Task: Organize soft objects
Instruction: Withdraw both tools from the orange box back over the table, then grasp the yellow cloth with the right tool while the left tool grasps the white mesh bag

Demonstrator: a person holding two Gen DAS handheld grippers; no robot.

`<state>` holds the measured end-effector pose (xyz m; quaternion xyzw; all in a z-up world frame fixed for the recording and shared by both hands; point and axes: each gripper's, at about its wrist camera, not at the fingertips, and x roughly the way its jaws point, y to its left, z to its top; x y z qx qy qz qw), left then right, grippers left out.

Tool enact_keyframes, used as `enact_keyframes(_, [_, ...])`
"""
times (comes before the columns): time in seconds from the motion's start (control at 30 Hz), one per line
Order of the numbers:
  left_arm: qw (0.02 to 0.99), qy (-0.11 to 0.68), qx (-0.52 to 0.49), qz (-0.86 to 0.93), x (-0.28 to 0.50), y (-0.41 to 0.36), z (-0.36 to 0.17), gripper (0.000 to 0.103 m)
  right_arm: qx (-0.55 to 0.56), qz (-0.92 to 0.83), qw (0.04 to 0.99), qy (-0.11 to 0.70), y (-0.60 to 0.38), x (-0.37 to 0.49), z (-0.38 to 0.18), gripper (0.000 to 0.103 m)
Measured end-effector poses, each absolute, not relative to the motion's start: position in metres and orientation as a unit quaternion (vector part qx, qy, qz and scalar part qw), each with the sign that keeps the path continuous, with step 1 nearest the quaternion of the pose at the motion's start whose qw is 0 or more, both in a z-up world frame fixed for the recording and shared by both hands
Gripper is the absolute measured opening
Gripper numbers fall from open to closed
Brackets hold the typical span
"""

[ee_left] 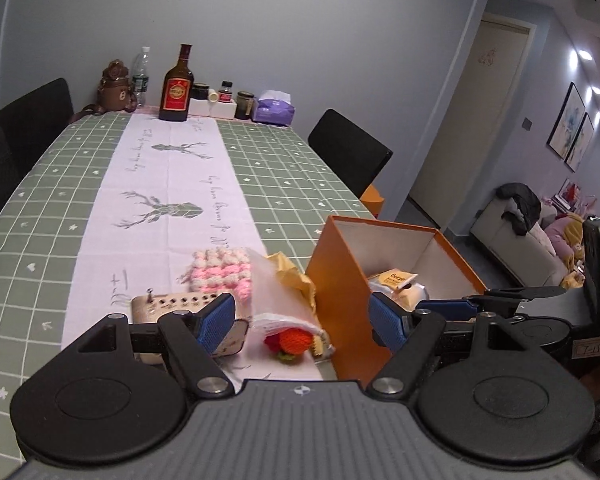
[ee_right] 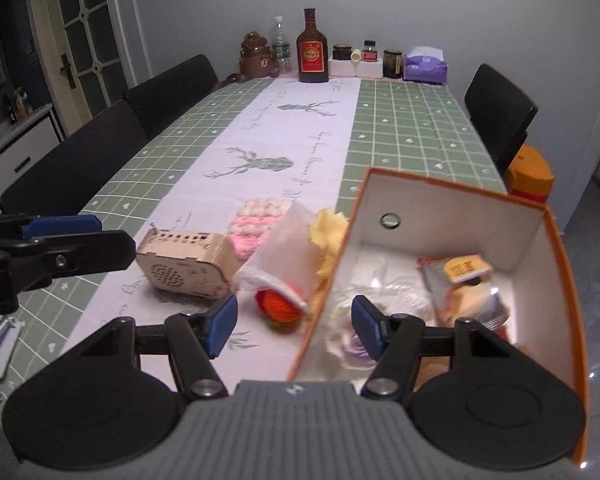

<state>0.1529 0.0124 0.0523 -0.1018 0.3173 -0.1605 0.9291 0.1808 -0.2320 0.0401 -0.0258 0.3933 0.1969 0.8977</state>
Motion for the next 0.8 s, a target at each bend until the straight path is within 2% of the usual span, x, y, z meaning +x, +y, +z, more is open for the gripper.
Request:
enact_keyframes(0.37, [0.924,0.325,-0.138,-0.147,0.155,0.059,0.04,0.083,-0.069,0.218,0.89,0.394,-0.207,0.177,0.029,0.063])
enact_keyframes(0.5, [0.923,0.328,-0.139,-0.144,0.163,0.066,0.038,0.082,-0.098,0.23,0.884,0.394,-0.193,0.186,0.029,0.056])
enact_keyframes(0.73, [0.918,0.342,-0.131,-0.15,0.184,0.063,0.033,0.082,-0.148,0.242,0.869,0.405,-0.174,0.213,0.025,0.054])
enact_keyframes(0.8, [0.915,0.349,-0.125,-0.157,0.192,0.059,0.032,0.081,-0.167,0.243,0.863,0.409,-0.169,0.223,0.023,0.048])
